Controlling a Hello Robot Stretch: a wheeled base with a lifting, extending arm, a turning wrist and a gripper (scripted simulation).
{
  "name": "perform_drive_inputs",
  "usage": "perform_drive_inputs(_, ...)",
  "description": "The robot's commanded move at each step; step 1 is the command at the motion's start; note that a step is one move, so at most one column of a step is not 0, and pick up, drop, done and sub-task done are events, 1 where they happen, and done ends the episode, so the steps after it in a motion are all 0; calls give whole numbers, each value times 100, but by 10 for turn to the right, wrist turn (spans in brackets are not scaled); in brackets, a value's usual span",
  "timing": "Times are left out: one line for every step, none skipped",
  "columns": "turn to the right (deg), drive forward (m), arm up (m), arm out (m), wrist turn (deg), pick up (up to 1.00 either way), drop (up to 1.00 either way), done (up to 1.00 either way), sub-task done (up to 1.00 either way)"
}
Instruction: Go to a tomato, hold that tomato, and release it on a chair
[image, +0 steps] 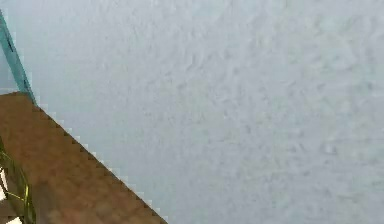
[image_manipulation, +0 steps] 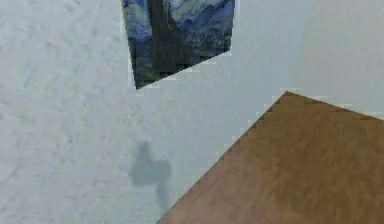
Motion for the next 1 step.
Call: perform_drive_inputs(-450, 0, 0, 0, 0, 0, 0, 0, 0)
